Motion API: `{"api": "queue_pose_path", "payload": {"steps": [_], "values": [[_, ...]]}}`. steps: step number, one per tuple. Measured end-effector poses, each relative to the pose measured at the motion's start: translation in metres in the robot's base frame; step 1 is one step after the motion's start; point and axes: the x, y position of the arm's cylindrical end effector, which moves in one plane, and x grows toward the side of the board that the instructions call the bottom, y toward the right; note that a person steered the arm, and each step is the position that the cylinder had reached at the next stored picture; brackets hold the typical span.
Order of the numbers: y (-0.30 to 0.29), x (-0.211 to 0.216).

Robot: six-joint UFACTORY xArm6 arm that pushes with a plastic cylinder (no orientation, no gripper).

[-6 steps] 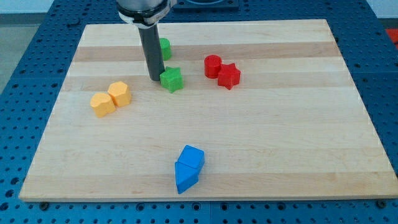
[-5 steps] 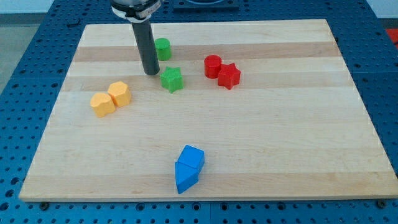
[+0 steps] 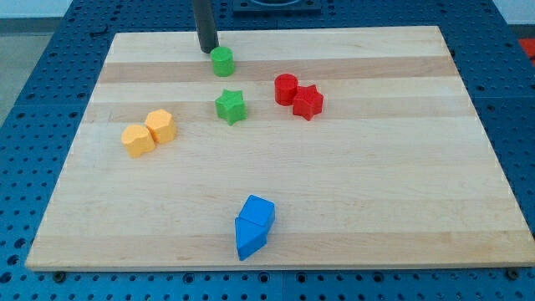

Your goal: Push the green circle to the center

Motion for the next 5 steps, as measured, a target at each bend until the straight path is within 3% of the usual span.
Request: {"api": "queue_pose_path", "payload": {"steps": [3,5], "values": [[0.013,0.051],[0.051,0.102]]}}
